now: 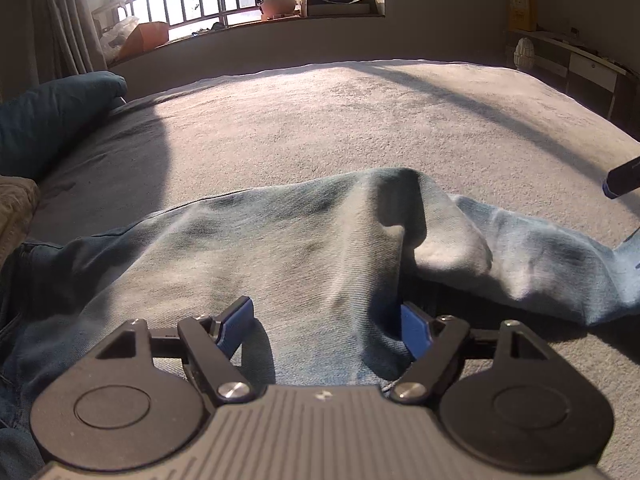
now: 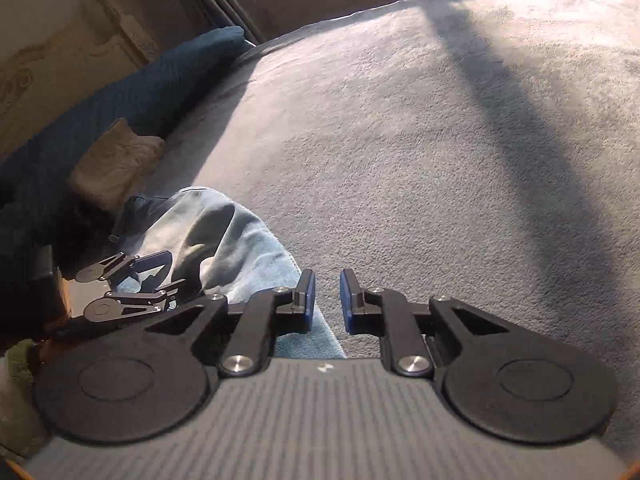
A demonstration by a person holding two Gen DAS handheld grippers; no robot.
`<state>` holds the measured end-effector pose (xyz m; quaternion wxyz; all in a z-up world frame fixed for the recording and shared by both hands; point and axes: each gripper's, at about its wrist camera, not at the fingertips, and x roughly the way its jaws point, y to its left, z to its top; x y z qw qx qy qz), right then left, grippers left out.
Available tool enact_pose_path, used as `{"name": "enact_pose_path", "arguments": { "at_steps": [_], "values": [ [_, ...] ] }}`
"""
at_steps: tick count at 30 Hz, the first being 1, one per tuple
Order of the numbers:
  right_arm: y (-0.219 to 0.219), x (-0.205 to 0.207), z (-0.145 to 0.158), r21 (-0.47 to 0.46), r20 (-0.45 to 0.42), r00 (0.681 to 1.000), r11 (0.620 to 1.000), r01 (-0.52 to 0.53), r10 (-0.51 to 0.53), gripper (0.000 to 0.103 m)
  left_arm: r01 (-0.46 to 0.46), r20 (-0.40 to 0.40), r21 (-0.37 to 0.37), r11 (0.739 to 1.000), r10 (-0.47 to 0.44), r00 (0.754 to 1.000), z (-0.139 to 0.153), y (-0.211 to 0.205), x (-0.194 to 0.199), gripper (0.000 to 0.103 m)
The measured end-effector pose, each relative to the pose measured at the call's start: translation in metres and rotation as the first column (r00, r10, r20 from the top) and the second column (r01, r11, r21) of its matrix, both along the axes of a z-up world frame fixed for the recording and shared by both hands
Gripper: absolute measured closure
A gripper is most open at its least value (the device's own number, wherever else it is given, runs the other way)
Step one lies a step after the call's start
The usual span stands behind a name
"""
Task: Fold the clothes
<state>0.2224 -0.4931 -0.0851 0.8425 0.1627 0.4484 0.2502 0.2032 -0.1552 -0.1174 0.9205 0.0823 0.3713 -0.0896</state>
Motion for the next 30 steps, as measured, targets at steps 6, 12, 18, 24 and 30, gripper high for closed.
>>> {"name": "enact_pose_path", "arguments": {
  "at_steps": [6,12,18,24,30],
  "values": [
    [0.041,-0.015,-0.006,-0.037,-0.015,0.986,0.985,-0.168,0.168,0.069,-0.012,0.01,-0.003,1.0,0.012,1.0,-0.003,-0.002,0.0,0.023],
    [0.055,-0.005,0.002,-0.089,0.066,0.977,0.977,-0.196,0.202,0.072,-0.014,0.013,-0.001,1.0,0.014,1.0,-0.004,-0.002,0.0,0.022],
    [0.063,0.028,-0.021,-0.098,0.007,0.986,0.981,-0.167,0.168,0.07,-0.017,0.016,0.005,1.0,0.017,1.0,-0.005,-0.003,0.0,0.022],
    [0.085,0.014,-0.008,-0.174,0.144,0.967,0.967,-0.186,0.212,0.1,-0.015,0.014,0.008,1.0,0.014,1.0,-0.004,-0.003,0.0,0.022],
    [0.085,0.02,0.021,-0.305,0.283,0.932,0.943,-0.136,0.226,0.101,-0.006,-0.007,0.02,1.0,0.007,1.0,0.005,-0.003,0.004,0.023]
  ]
}}
